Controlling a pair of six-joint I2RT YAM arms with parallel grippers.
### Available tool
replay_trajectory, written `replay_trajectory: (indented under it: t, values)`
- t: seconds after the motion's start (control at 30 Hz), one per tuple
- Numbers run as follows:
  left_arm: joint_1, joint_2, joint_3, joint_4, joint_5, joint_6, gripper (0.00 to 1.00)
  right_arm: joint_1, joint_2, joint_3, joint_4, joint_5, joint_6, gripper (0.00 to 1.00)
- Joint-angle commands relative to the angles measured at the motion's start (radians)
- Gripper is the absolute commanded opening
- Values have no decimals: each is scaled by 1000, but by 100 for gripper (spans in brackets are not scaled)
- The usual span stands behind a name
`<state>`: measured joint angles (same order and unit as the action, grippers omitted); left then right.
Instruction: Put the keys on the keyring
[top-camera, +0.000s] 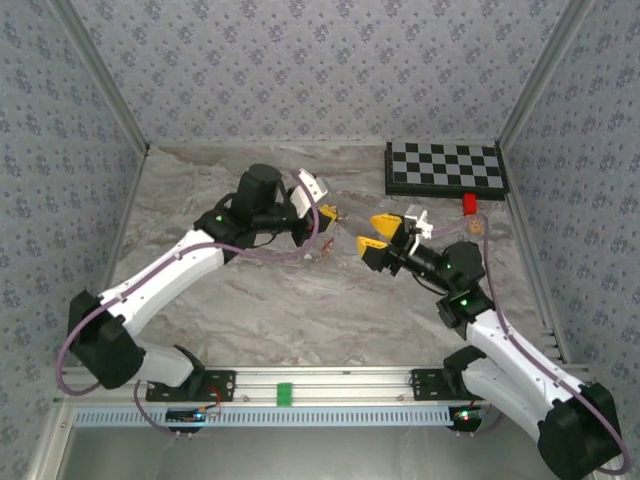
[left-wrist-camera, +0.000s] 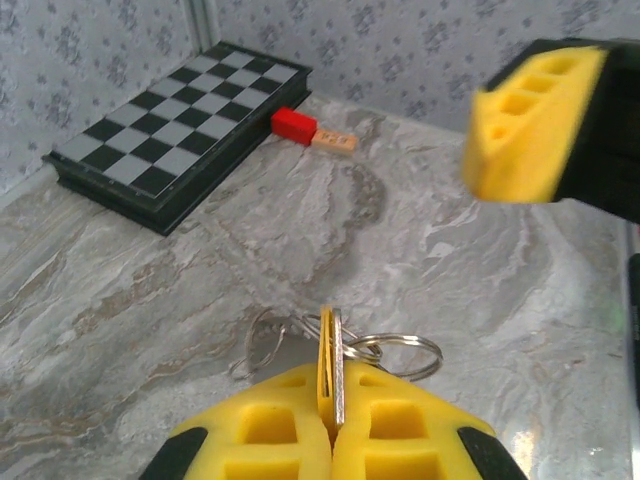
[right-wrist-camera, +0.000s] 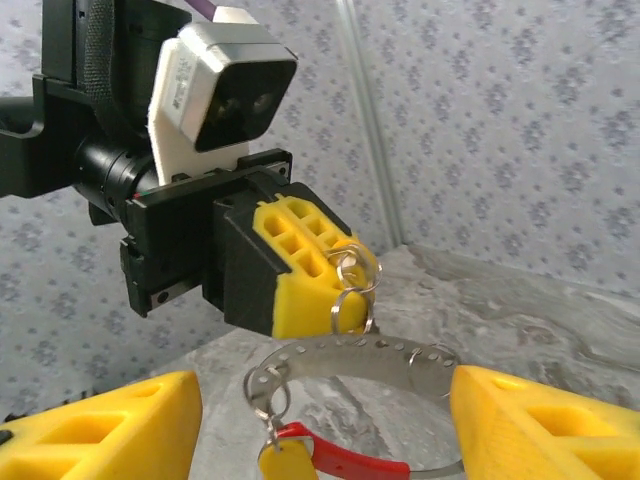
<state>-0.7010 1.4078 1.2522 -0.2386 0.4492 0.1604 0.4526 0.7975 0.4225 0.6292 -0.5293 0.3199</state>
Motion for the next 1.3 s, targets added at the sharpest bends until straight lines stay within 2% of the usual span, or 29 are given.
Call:
replay_trajectory:
  t: [0.0,0.13,0.23,0.3,0.33,0.67,0.87,1.03,1.27]
  values:
    - [1,61,82,-56,-55,19,0,-7,-66,-29,-92,108,-47,70]
    - [-5,177,191,-130,-115,25,0,-7,-160,-63,-177,193,-66,74]
    - [-8,269,277,-161,-175,23,0,-6,-234,-89,-247,283,-68,81]
    - [-9,340,347,-189,-213,18,0,-8,-274,-104,-290,344,-67,91]
    - [-9,379,389,-204,-234,11,0,-8,-293,-113,-308,373,-63,100]
    - [-11,785,925,-385,-359,-94,0,-15,-395,-136,-457,569,-84,99]
    - [-12,979,1155,-431,-391,-160,0,-19,-417,-152,-469,592,-77,100]
    - [-6,1039,1191,-458,-419,-167,0,-22,-413,-167,-448,586,-76,99]
    - [-4,994,1063,-414,-406,-185,0,-28,-402,-173,-420,582,-71,99]
